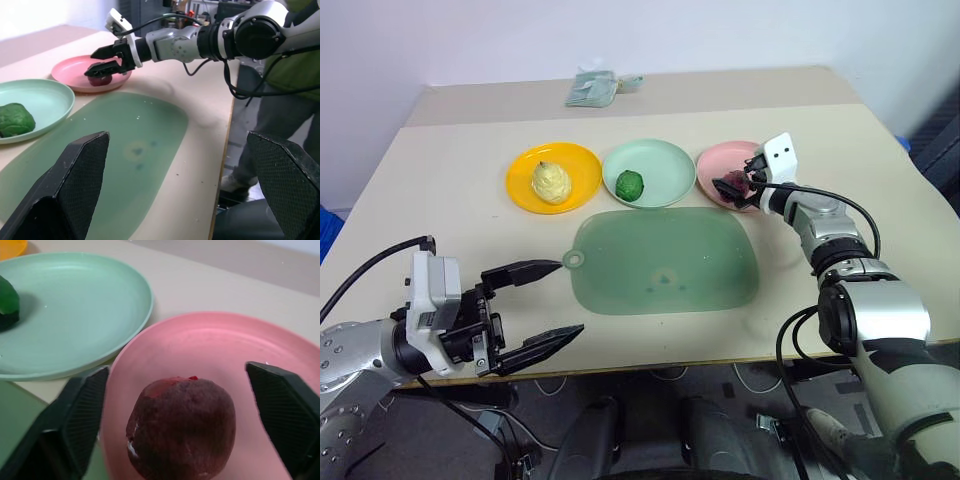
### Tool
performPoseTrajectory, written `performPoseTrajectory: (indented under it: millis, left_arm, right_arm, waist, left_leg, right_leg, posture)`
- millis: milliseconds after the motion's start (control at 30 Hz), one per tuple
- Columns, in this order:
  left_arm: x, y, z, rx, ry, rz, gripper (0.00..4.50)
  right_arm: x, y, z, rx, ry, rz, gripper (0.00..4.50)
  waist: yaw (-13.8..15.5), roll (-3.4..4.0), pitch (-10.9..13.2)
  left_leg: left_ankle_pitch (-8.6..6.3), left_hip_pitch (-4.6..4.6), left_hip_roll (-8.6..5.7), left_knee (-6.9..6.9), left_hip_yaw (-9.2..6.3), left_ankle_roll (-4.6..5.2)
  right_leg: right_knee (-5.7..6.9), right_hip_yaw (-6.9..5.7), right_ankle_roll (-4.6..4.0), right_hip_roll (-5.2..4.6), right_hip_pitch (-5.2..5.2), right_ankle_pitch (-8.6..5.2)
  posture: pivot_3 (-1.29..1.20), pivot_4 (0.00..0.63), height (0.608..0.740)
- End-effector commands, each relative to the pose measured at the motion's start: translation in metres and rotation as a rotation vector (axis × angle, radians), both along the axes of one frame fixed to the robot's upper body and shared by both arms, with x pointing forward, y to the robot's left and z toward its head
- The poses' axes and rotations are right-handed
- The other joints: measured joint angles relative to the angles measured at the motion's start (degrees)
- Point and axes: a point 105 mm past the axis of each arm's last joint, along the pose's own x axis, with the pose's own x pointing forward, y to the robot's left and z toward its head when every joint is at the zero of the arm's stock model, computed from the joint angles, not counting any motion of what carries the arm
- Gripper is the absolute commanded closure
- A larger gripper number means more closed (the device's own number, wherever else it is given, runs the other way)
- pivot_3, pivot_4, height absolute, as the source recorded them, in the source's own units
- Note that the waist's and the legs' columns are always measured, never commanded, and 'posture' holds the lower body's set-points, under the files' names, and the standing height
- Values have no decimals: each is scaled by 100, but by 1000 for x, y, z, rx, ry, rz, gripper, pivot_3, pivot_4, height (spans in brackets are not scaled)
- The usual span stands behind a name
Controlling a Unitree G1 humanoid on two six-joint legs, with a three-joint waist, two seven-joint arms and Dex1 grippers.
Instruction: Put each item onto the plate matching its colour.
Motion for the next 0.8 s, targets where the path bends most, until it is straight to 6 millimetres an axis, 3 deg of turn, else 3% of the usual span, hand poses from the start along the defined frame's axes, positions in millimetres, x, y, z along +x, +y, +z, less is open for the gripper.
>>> performPoseTrajectory:
  millis: [33,267,467,800]
  left_arm:
    - [1,-7,4,0,-25,-30,0]
    - [14,-8,1,-11,-21,-47,0]
    - [32,-11,-6,-22,-30,-40,0]
    - [57,-3,-15,-30,-70,138,0]
  right_arm:
    - [2,1,48,23,-176,31,26]
    - [-27,15,76,-8,-397,242,26]
    - [-94,30,61,17,-344,418,26]
    - [-177,10,35,43,-143,319,26]
  waist:
    - [2,0,0]
    - [-1,1,1]
    - [77,1,0]
    - [84,0,-2]
  left_leg:
    - [0,0,0,2,0,0]
    - [2,2,1,-3,0,-3]
    - [-1,1,-2,4,-13,2]
    - [-2,2,3,5,-10,3]
  right_leg:
    - [0,-1,2,1,1,1]
    - [3,-1,16,6,-2,9]
    - [4,-2,16,-4,7,9]
    - [2,2,15,-9,6,8]
  posture:
    - [0,150,740]
    - [0,150,740]
    - [0,150,740]
    - [0,150,740]
